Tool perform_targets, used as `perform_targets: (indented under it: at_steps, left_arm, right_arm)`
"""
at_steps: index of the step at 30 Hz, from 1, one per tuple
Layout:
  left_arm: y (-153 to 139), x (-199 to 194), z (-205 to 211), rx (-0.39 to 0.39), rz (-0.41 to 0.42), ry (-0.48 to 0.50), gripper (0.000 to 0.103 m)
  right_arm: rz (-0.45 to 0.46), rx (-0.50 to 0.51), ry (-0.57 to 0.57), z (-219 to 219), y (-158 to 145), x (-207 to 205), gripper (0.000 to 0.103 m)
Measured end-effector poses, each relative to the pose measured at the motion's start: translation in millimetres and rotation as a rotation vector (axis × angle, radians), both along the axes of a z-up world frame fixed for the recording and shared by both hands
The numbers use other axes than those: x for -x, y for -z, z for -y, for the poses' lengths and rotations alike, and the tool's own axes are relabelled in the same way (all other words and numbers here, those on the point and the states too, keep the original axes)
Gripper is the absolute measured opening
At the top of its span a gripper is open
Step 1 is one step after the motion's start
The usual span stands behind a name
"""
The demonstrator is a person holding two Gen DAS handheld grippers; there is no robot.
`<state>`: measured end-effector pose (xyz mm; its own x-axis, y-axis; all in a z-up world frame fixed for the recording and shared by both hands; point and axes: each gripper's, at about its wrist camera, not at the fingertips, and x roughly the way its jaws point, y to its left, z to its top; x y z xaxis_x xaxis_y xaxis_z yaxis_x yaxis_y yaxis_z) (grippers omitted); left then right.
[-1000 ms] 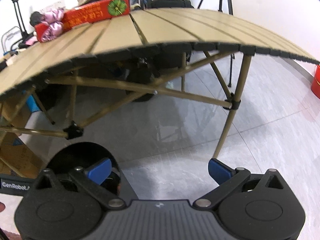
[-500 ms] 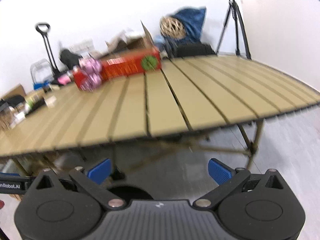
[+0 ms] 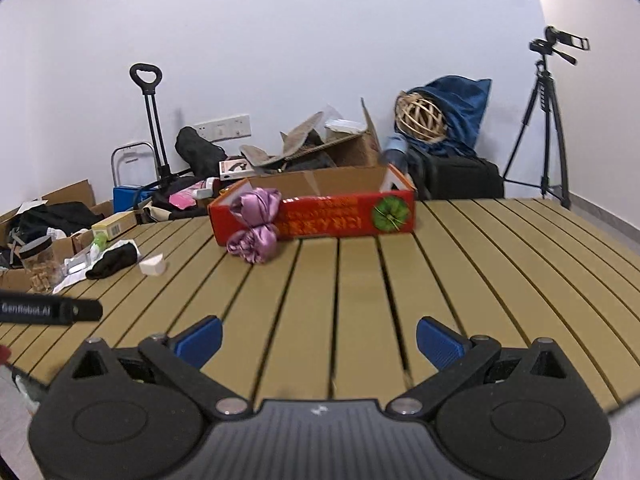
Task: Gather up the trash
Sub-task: 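Raise both tools from the bin back toward the table, then close the left tool on the white foam wedge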
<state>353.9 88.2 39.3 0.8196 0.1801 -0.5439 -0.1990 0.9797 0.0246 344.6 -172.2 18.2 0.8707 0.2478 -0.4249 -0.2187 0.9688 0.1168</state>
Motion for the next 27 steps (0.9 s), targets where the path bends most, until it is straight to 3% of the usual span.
perform_targets:
  at_steps: [8, 14, 18, 24, 26, 27]
  left_arm:
    - [16.4, -90.5, -33.3, -0.073, -0.030, -0.061, 0.103]
    - [40.8, -143.4, -65.6, 0.031, -0.102, -0.072, 0.103]
    - [50.4, -165.1, -73.0, 0.054, -0.128, -0.074, 0.102]
    - [57.5, -178.0, -73.3, 0.049, -0.144, -0.052, 0.065]
    - [57.0, -177.4, -72.2, 0.053, -0.131, -0.026, 0.039]
    - [56.5, -176.6, -71.1, 0.057, -0.124, -0.013, 0.039]
  right_arm:
    - [0.018, 0.020, -0.040, -38.3, 0.3, -73.4, 0.103]
    - [-0.001, 0.053, -0.049, -64.6, -0.1, -132.1, 0.103]
    - [-0.009, 0.110, -0.061, -88.4, -0.8, -164.7, 0.103]
    - [-0.038, 0.140, -0.089, -114.1, 7.3, -192.3, 0.103]
    - [-0.055, 0.136, -0.092, -119.9, 11.5, -200.5, 0.103]
    - [-0.059, 0.133, -0.092, -122.0, 13.1, -203.3, 0.103]
